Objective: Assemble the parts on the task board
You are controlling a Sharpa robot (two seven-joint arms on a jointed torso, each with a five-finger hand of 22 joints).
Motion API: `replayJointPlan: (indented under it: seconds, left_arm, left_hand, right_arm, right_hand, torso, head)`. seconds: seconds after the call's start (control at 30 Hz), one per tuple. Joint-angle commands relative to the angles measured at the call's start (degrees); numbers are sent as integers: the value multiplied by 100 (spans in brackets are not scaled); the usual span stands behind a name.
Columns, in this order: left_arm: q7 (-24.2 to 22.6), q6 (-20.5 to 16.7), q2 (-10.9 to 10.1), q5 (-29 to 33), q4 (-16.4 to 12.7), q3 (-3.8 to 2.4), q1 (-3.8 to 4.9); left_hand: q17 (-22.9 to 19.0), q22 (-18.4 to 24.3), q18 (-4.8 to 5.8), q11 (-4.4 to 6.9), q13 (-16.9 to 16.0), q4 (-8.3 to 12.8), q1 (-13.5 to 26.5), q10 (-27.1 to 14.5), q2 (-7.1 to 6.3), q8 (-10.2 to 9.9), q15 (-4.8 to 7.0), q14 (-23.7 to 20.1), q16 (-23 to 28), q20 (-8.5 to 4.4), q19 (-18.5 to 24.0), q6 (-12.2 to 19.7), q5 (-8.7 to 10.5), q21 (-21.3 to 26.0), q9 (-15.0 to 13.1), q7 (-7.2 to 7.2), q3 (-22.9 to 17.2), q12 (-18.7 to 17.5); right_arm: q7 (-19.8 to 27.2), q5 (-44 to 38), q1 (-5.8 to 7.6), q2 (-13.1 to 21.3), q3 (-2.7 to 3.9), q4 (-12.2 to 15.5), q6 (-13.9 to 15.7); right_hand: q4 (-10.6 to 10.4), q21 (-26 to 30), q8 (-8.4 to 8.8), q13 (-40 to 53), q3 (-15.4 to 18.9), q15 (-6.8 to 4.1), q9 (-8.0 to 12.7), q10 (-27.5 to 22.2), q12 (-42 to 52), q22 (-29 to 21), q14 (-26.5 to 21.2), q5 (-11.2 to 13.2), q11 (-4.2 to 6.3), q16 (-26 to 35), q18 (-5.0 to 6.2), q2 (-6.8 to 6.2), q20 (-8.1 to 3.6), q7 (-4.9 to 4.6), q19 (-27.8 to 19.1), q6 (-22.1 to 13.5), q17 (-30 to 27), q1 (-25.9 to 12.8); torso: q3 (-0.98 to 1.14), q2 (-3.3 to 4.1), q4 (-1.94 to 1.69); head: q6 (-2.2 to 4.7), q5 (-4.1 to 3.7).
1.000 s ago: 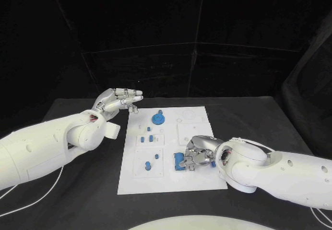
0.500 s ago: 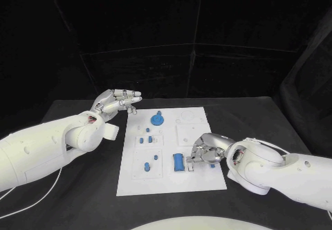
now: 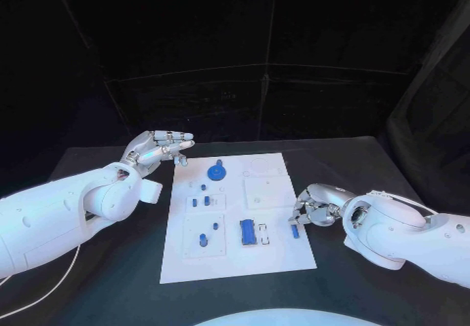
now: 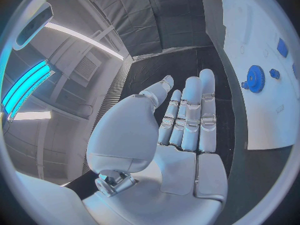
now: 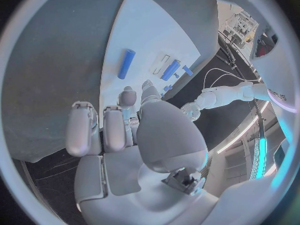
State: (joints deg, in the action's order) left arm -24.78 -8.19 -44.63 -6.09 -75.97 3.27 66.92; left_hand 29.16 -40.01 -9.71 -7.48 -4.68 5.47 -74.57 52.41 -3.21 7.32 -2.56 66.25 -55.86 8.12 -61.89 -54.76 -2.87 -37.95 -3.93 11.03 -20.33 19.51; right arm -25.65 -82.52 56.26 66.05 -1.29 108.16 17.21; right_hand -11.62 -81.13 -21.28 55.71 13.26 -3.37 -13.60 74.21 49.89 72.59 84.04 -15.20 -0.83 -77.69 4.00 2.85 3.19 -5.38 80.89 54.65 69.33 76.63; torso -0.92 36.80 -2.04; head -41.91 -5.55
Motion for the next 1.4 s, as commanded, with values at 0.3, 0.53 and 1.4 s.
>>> replayJointPlan:
  seconds: [0.3,0.53,1.4]
  left_arm:
    - [-22,64,7,18,-7,-5,7]
    - [-18,66,8,18,-2,-5,7]
    - [4,93,4,18,0,-4,1]
  left_hand:
    - [-5,8,-77,-2,6,-10,13,-34,61,25,-1,-44,31,18,27,52,10,26,4,-4,30,13]
    - [-5,8,-77,-2,6,-10,13,-34,61,25,-1,-44,31,18,27,52,10,26,4,-4,30,13]
    - [-12,14,-77,-3,5,-14,14,-42,66,30,-2,-50,30,20,27,51,11,34,3,-4,39,26]
  right_arm:
    - [-389,-742,5,-34,0,-44,-626]
    - [-498,-849,1,-167,-1,-160,-927]
    - [-567,-1605,-14,-552,-7,-434,-1751]
  right_hand:
    - [-169,32,33,-11,196,-6,-84,38,-53,-16,225,91,37,34,-24,-67,-15,40,3,181,-3,-153]
    - [-280,56,48,-39,287,-11,-131,19,-106,-51,214,174,41,72,-17,-101,-22,47,-17,186,-47,-230]
    - [280,163,125,-258,35,-32,-300,-136,-468,-190,181,332,63,205,10,-23,-47,48,-95,211,-162,808]
  torso:
    - [-2,2,-21]
    - [2,7,-13]
    - [-5,2,-23]
  head:
    - [3,-34]
    - [-6,-20]
    - [-51,6]
